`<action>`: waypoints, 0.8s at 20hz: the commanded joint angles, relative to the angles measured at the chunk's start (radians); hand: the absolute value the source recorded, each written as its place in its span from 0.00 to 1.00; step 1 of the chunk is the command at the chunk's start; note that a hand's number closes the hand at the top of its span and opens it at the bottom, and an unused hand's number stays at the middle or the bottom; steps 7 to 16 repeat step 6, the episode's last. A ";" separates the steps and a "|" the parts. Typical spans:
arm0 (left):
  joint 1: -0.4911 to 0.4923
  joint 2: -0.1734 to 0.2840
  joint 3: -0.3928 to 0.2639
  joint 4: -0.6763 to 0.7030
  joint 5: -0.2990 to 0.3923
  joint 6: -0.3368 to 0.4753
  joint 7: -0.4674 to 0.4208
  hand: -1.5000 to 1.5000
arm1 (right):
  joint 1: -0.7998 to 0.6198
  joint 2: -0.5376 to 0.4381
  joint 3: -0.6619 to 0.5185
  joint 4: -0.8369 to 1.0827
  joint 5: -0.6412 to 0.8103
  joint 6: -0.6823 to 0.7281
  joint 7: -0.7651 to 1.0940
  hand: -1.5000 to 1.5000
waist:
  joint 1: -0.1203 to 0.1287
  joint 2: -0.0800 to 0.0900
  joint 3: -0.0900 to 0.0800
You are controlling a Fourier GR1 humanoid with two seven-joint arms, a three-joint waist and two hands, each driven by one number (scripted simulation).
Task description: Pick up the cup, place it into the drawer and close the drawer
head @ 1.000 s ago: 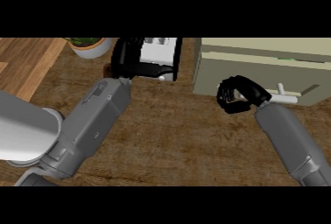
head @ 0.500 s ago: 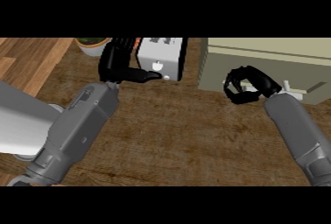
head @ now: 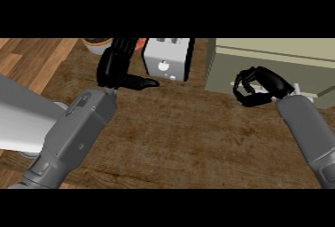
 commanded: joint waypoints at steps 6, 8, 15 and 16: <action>0.030 0.003 -0.003 -0.022 0.011 -0.034 0.006 0.00 | -0.160 -0.132 -0.096 0.009 -0.021 -0.068 0.078 1.00 | 0.043 0.018 -0.015; 0.030 0.003 -0.003 -0.022 0.011 -0.034 0.006 0.00 | -0.160 -0.132 -0.096 0.009 -0.021 -0.068 0.078 1.00 | 0.043 0.018 -0.015; 0.030 0.003 -0.003 -0.022 0.011 -0.034 0.006 0.00 | -0.160 -0.132 -0.096 0.009 -0.021 -0.068 0.078 1.00 | 0.043 0.018 -0.015; 0.030 0.003 -0.003 -0.022 0.011 -0.034 0.006 0.00 | -0.160 -0.132 -0.096 0.009 -0.021 -0.068 0.078 1.00 | 0.043 0.018 -0.015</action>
